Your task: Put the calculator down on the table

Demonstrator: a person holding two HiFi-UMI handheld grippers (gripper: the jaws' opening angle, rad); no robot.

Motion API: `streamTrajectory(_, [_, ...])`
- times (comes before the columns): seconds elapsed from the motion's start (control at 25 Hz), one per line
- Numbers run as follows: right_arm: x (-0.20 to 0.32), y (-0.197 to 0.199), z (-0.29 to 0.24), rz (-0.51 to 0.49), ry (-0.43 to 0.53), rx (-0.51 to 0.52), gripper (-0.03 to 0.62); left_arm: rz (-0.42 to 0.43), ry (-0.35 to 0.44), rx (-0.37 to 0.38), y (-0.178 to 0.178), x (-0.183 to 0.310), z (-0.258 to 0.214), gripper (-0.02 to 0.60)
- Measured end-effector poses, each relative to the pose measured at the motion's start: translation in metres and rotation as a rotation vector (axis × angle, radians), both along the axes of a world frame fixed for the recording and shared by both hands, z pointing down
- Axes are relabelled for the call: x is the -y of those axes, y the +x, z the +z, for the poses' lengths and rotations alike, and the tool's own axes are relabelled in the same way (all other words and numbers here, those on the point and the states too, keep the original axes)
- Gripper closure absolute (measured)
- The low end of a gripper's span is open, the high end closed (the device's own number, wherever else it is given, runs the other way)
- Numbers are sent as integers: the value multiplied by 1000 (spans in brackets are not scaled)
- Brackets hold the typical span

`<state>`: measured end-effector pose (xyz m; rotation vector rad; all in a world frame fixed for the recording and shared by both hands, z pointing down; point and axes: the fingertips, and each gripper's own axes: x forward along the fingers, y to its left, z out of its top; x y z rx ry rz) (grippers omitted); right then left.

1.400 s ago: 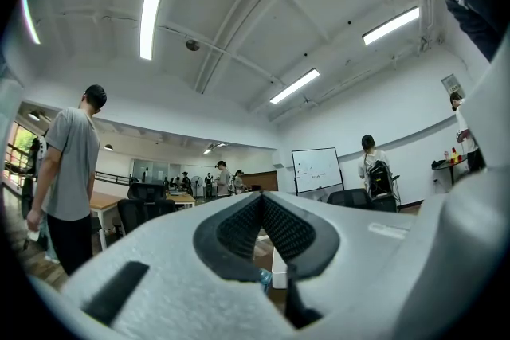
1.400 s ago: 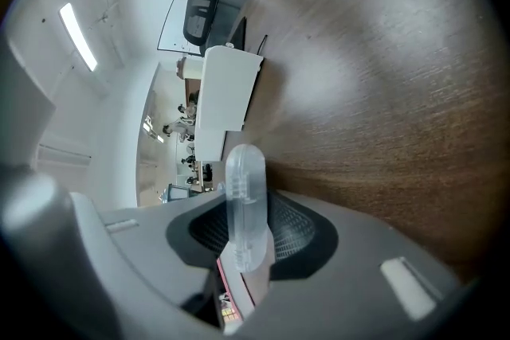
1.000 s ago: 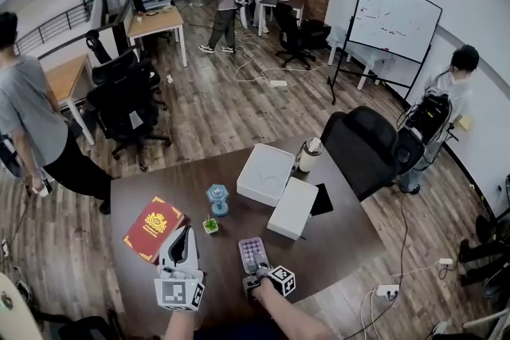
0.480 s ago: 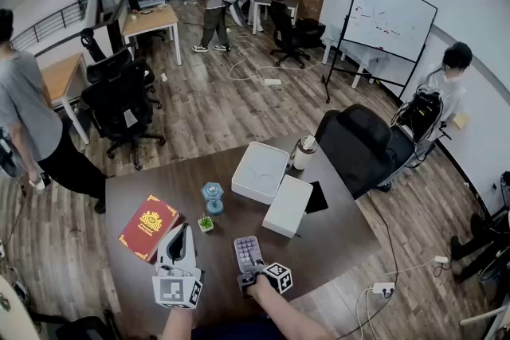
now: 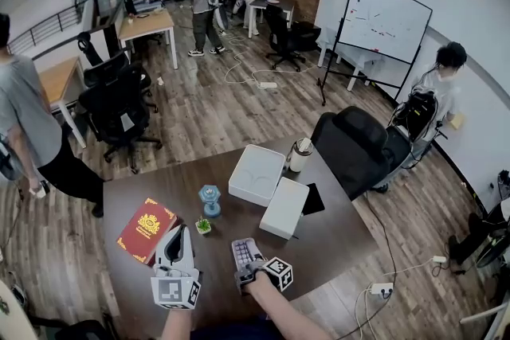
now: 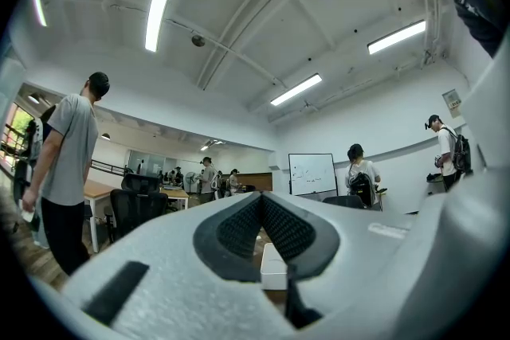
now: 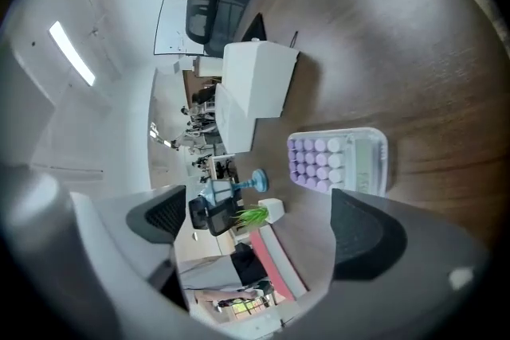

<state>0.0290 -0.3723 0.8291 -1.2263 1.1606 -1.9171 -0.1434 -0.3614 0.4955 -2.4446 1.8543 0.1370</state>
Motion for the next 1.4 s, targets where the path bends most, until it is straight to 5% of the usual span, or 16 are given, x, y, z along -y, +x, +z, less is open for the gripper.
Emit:
streamTrajectory(0.24, [35,-13,-88,-21,264,55,31,-15,-24,-6,-7,2,5,586])
streamTrajectory(0.8, [50,-7,-258,-32,679,37,33,-40,-31,-20,-10,0,4,586])
streamTrajectory(1.16, [46,0,-265,-17,682,67,33,-38,-31,-24,-6,-1,4,586])
streamTrajectory(1.4, [51,10,-274,-24,728,-7,33,-40,-32,-34,-5,1,6,586])
